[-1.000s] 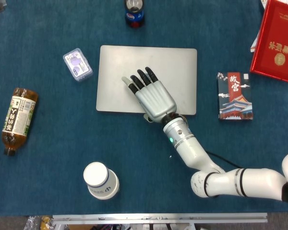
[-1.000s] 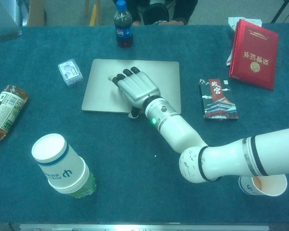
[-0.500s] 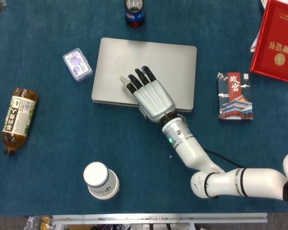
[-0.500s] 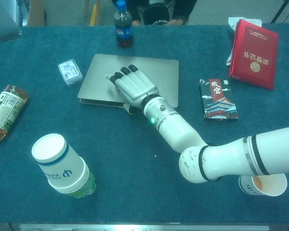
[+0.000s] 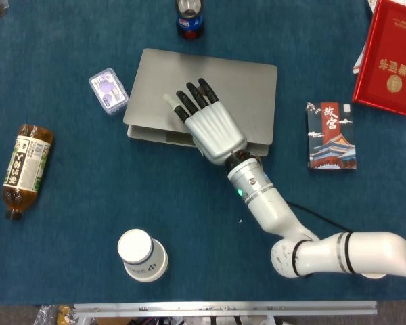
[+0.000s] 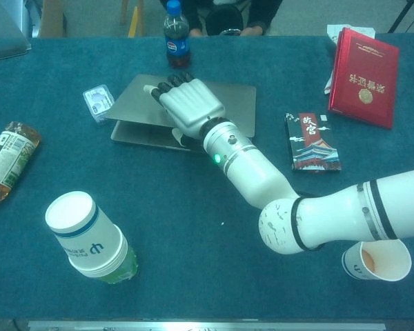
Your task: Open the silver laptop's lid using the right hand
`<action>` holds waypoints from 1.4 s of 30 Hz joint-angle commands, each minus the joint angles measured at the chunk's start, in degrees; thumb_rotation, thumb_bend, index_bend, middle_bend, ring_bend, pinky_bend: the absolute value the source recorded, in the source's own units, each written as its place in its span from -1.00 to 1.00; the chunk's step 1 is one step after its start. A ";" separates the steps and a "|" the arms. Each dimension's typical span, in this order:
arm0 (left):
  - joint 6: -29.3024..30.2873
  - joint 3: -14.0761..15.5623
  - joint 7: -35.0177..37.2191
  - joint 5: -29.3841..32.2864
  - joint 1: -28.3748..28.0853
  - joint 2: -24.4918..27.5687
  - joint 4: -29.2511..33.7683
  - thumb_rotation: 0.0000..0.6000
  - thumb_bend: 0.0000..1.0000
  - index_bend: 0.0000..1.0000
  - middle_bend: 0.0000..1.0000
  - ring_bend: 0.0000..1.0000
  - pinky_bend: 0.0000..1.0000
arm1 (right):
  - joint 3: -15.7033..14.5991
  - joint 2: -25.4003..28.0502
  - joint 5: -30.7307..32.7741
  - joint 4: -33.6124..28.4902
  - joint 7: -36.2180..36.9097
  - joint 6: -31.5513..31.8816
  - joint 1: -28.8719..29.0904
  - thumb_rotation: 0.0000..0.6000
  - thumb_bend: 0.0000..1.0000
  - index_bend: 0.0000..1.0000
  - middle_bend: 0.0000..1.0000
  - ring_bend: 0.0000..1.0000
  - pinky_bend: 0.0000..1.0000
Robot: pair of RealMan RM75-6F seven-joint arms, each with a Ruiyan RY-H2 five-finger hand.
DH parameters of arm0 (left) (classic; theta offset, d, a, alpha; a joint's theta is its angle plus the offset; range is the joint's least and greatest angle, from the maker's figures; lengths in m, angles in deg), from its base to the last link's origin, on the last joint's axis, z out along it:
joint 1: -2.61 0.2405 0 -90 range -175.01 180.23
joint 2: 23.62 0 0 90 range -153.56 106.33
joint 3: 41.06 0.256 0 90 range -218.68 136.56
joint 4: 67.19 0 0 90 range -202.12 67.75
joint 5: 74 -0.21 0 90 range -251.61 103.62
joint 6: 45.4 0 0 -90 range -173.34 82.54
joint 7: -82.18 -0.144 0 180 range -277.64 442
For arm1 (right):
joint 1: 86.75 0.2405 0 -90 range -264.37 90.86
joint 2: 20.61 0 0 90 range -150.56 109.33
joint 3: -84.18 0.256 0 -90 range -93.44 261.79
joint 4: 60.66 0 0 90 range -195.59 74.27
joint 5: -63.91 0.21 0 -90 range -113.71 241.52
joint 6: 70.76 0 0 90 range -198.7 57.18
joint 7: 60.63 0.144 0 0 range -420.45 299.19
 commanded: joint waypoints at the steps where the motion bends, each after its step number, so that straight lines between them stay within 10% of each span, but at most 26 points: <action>1: -1.10 0.38 0.38 -0.94 -0.91 0.04 0.04 1.00 -0.17 -0.59 -0.71 -0.89 -0.89 | 0.27 1.25 0.32 -1.76 -1.35 1.00 0.13 1.00 -0.20 -0.83 -0.73 -1.00 -0.90; 42: -23.41 1.78 -4.06 -7.83 -20.28 -1.88 6.29 1.00 -0.17 -0.59 -0.77 -0.89 -0.89 | 2.04 7.60 5.60 -7.78 -7.28 6.42 3.62 1.00 -0.20 -0.83 -0.73 -1.00 -0.90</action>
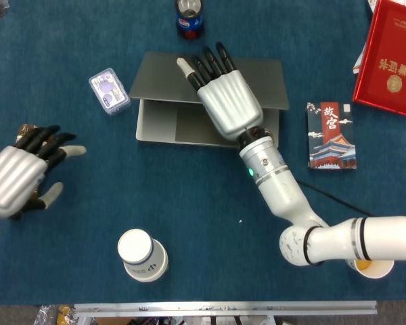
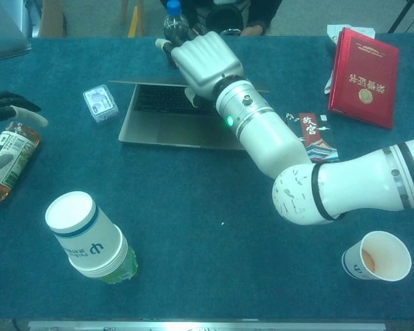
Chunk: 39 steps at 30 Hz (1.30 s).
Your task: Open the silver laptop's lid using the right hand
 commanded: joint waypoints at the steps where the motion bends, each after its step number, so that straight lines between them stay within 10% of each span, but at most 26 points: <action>1: -0.97 -0.06 0.05 -0.64 -1.41 -0.74 0.34 1.00 -0.17 -0.59 -0.77 -0.89 -0.89 | 0.03 -0.10 0.25 0.17 -0.02 0.12 0.24 1.00 -0.20 -0.83 -0.73 -1.00 -0.90; 39: -22.03 -4.04 -12.03 13.84 -16.42 -12.57 -3.24 0.99 -0.17 -0.64 -0.81 -0.89 -0.89 | -0.70 0.10 1.70 1.58 0.95 0.72 1.88 1.00 -0.20 -0.83 -0.73 -1.00 -0.90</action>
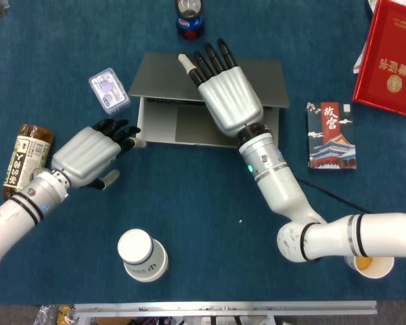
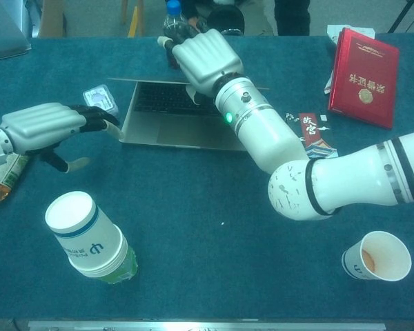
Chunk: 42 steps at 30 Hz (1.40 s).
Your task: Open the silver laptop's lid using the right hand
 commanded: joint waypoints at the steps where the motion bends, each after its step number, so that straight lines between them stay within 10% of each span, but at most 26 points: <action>1: -1.79 -0.54 -1.46 2.24 -1.17 -1.52 -1.20 0.99 -0.17 -0.64 -0.81 -0.89 -0.89 | -0.05 -0.01 0.04 0.12 0.01 -0.09 0.11 1.00 -0.20 -0.83 -0.73 -1.00 -0.90; 42: -6.55 0.83 -7.67 13.44 -5.46 -8.81 -6.92 0.98 -0.17 -0.65 -0.81 -0.89 -0.89 | 0.76 1.45 0.61 1.15 0.23 0.47 1.18 1.00 -0.20 -0.83 -0.73 -1.00 -0.90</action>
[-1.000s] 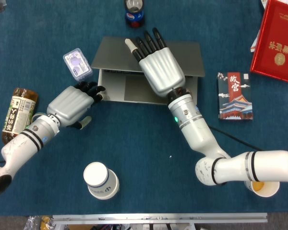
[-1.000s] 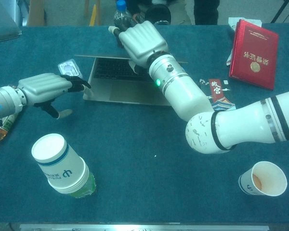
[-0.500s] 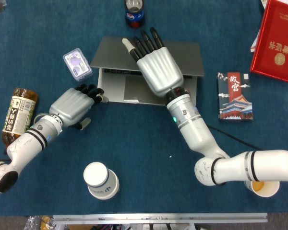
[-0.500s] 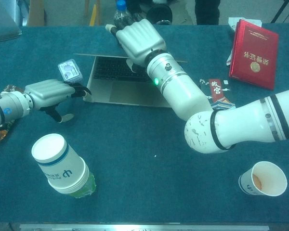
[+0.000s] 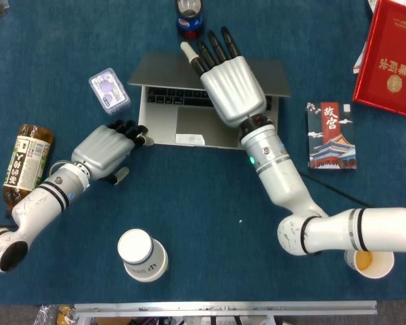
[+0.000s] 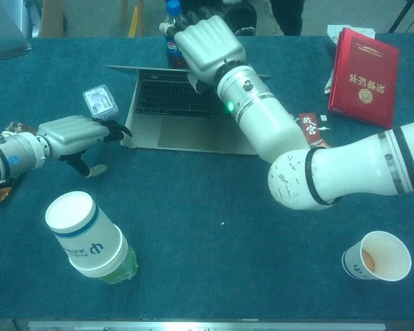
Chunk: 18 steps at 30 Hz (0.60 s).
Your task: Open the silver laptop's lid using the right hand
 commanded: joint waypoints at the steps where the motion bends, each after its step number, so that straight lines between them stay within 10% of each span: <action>1: -0.10 0.09 -0.14 0.19 -0.15 -0.02 0.03 0.98 -0.17 -0.65 -0.81 -0.89 -0.89 | 0.06 0.25 0.17 0.29 0.07 -0.08 -0.02 1.00 -0.20 -0.83 -0.73 -1.00 -0.90; 18: -0.12 0.46 -0.60 1.36 -0.89 -0.26 0.01 0.97 -0.17 -0.65 -0.81 -0.89 -0.89 | 2.47 2.17 1.38 2.76 1.04 0.66 0.30 1.00 -0.20 -0.83 -0.73 -1.00 -0.90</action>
